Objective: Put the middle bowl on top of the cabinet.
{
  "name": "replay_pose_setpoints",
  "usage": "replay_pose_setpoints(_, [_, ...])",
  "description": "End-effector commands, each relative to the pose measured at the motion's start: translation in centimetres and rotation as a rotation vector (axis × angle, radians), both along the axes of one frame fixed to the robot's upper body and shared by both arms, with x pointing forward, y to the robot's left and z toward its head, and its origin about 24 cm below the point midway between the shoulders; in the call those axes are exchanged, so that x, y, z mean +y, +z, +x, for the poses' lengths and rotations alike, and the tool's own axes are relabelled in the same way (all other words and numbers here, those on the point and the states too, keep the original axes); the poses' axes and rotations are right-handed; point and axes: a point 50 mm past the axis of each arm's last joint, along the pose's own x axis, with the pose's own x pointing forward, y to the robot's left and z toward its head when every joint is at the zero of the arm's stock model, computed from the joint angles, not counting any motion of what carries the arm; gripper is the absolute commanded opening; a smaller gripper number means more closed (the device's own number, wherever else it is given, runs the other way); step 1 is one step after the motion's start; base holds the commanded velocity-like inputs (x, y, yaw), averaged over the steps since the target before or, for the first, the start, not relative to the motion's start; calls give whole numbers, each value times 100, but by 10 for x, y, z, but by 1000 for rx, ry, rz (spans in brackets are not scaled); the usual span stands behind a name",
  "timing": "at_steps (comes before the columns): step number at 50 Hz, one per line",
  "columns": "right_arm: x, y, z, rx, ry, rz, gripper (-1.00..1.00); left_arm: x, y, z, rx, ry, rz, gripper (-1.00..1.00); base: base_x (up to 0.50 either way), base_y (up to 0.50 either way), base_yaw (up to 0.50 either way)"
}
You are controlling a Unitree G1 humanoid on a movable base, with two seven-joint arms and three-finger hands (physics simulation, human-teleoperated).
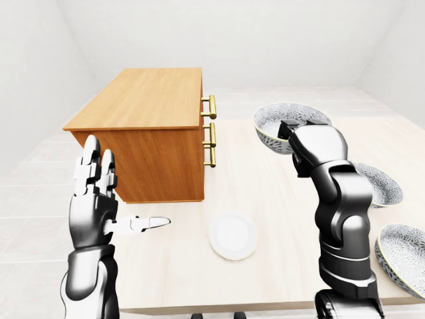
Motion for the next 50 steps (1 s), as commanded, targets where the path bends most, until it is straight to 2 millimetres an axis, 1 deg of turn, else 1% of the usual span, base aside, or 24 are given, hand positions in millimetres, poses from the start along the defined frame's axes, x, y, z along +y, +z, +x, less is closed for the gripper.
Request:
replay_pose_setpoints(1, [16, 45, 28, -58, 102, 20, -100, 0, -5, 6, 20, -10, -8, 100, 0, 0, 0])
replay_pose_setpoints(3, [18, 49, 31, -59, 111, 16, -100, 0, -4, 5, 15, -10, -7, 100, 0, 0, 0])
replay_pose_setpoints(6, [21, 64, 35, -90, 132, 17, -100, -1, -1, 4, 4, -11, -3, 100, 0, 0, 0])
replay_pose_setpoints(7, [21, 64, 35, -90, 133, 16, -100, -1, -1, 4, 4, -11, -3, 100, 0, 0, 0])
replay_pose_setpoints(8, [22, 75, 38, -112, 136, 11, -100, -1, -1, 3, 3, -14, -2, 100, 0, 0, 0])
replay_pose_setpoints(9, [26, 82, 39, -125, 163, 29, -100, -3, -3, 3, 12, -17, -1, 100, 0, 0, 0])
replay_pose_setpoints(12, [30, 96, 43, -143, 179, 29, -100, -4, -7, 4, 35, -22, -1, 100, 0, 0, 0])
replay_pose_setpoints(14, [31, 99, 45, -142, 188, 32, -100, -4, -8, 4, 38, -22, -2, 100, 0, 0, 0])
replay_pose_setpoints(15, [34, 105, 48, -146, 206, 43, -100, -4, -8, 5, 39, -23, -3, 100, 0, 0, 0])
replay_pose_setpoints(20, [37, 119, 56, -138, 225, 53, -100, -2, -7, 3, 34, -20, -1, 100, 0, 0, 0])
replay_pose_setpoints(27, [39, 130, 66, -110, 247, 76, -100, 0, -10, 5, 44, -17, -9, 100, 0, 0, 0])
replay_pose_setpoints(32, [46, 140, 73, -90, 287, 101, -100, -2, -11, 4, 50, -22, -8, 100, 0, 0, 0])
replay_pose_setpoints(35, [53, 147, 76, -77, 331, 131, -100, -2, -10, 4, 47, -22, -6, 100, 0, 0, 0])
replay_pose_setpoints(40, [70, 164, 75, -77, 434, 193, -100, -2, -10, 4, 45, -21, -8, 100, 0, 0, 0])
replay_pose_setpoints(41, [76, 169, 75, -73, 467, 211, -100, -2, -10, 4, 47, -21, -8, 100, 0, 0, 0])
replay_pose_setpoints(43, [78, 172, 76, -66, 480, 218, -100, -2, -10, 4, 47, -21, -8, 100, 0, 0, 0])
replay_pose_setpoints(44, [83, 177, 76, -60, 499, 226, -100, -2, -10, 3, 48, -20, -7, 100, 0, 0, 0])
replay_pose_setpoints(50, [99, 188, 77, -46, 550, 234, -100, 0, -11, 3, 51, -15, -11, 100, 0, 0, 0])
